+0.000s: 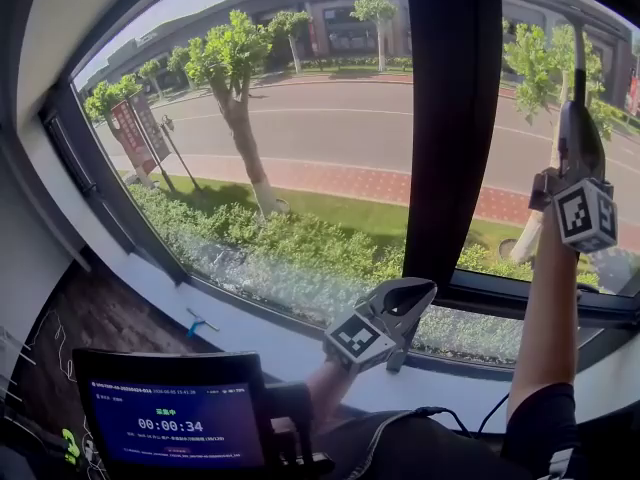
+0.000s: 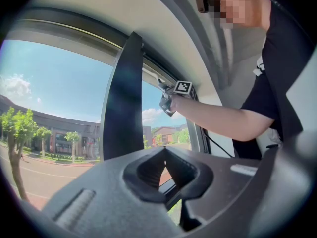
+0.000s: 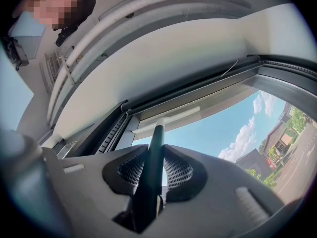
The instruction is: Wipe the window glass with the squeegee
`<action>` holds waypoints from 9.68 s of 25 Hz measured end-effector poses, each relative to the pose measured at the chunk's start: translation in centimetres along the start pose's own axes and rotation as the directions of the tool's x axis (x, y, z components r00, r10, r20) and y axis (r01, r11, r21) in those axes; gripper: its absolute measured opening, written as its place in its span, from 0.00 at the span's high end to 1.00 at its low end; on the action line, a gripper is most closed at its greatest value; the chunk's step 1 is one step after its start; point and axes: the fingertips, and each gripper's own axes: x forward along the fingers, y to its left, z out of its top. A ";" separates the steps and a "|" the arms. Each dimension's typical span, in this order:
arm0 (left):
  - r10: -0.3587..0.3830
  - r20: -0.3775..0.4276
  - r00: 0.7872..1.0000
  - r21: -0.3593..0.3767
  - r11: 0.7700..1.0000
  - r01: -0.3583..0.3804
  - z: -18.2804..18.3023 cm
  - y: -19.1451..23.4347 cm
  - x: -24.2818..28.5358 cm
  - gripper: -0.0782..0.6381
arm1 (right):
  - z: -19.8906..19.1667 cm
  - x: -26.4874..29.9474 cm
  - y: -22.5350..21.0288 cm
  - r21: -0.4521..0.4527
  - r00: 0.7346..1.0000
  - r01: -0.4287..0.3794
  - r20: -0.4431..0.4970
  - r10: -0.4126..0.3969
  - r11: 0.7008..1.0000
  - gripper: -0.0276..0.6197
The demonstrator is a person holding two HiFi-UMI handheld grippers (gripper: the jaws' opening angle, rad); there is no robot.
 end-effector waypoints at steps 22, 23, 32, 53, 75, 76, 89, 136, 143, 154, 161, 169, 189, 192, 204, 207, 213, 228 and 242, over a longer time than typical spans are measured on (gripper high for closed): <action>-0.039 -0.026 0.999 -0.020 0.999 0.038 -1.0 -2.6 0.0 0.89 | -3.3 -5.8 0.2 0.000 0.990 0.053 -0.133 -0.053 0.999 0.80; -0.040 -0.024 0.999 -0.022 0.999 0.039 -1.1 -2.6 0.2 0.89 | -3.6 -6.1 0.0 0.003 0.989 0.056 -0.139 -0.056 0.998 0.80; -0.051 -0.034 0.998 -0.034 0.998 0.050 -1.3 -3.1 0.6 0.89 | -5.6 -8.9 -0.4 0.013 0.978 0.077 -0.194 -0.073 0.997 0.80; -0.138 -0.075 0.988 -0.055 0.989 0.134 -2.2 -5.3 0.8 0.89 | -9.9 -17.5 1.2 0.032 0.944 0.123 -0.312 -0.107 0.992 0.80; -0.225 -0.083 0.971 -0.089 0.972 0.217 -2.6 -6.7 2.4 0.89 | -14.0 -24.7 2.0 0.060 0.884 0.189 -0.445 -0.143 0.980 0.80; -0.228 -0.084 0.970 -0.090 0.971 0.220 -2.6 -6.6 2.6 0.89 | -14.4 -24.9 1.9 0.062 0.881 0.194 -0.450 -0.146 0.979 0.80; -0.285 -0.060 0.957 -0.128 0.953 0.276 -2.6 -7.1 3.7 0.89 | -17.6 -29.3 2.7 0.079 0.821 0.248 -0.546 -0.167 0.966 0.80; -0.284 -0.101 0.954 -0.162 0.950 0.266 -4.3 -7.9 1.6 0.89 | -26.0 -44.1 3.1 0.155 0.600 0.427 -0.786 -0.151 0.891 0.80; -0.271 -0.105 0.957 -0.158 0.954 0.253 -4.4 -7.6 1.5 0.89 | -26.6 -44.8 3.4 0.178 0.564 0.463 -0.815 -0.134 0.868 0.80; -0.255 -0.109 0.961 -0.167 0.958 0.235 -4.5 -7.3 1.6 0.89 | -27.1 -45.0 3.3 0.198 0.561 0.464 -0.820 -0.113 0.864 0.80; -0.231 -0.105 0.967 -0.149 0.965 0.215 -4.9 -6.6 1.7 0.89 | -27.3 -45.0 3.0 0.184 0.549 0.454 -0.829 -0.111 0.872 0.80; -0.232 -0.118 0.965 -0.130 0.967 0.217 -5.7 -6.7 2.1 0.89 | -26.1 -45.2 2.7 0.173 0.546 0.417 -0.833 -0.093 0.892 0.80; -0.396 -0.030 0.918 -0.149 0.910 0.388 -5.6 -5.6 4.9 0.89 | -17.7 -40.5 -0.9 0.063 0.659 0.368 -0.722 -0.213 0.927 0.80; -0.440 -0.020 0.898 -0.166 0.887 0.431 -6.3 -6.2 4.7 0.89 | -14.7 -39.5 0.1 0.029 0.690 0.341 -0.686 -0.229 0.940 0.80; -0.615 0.022 0.788 -0.146 0.778 0.611 -3.4 -15.5 6.0 0.89 | -1.5 -39.6 -0.9 -0.070 0.762 0.360 -0.554 -0.336 0.930 0.80; -0.613 0.018 0.790 -0.132 0.782 0.610 -3.6 -19.1 6.9 0.89 | 0.9 -42.0 -2.4 -0.062 0.778 0.351 -0.536 -0.328 0.934 0.80; -0.613 0.048 0.789 -0.112 0.782 0.614 -0.3 -23.3 8.8 0.89 | 6.1 -42.1 -2.7 -0.095 0.786 0.241 -0.565 -0.252 0.966 0.80; -0.690 0.061 0.721 -0.115 0.713 0.692 -0.8 -36.4 13.5 0.89 | 13.9 -51.6 -7.8 -0.156 0.752 0.256 -0.588 -0.298 0.954 0.80; -0.708 0.058 0.704 -0.102 0.697 0.710 -0.5 -39.6 14.1 0.89 | 16.0 -53.9 -8.6 -0.178 0.749 0.270 -0.578 -0.322 0.946 0.80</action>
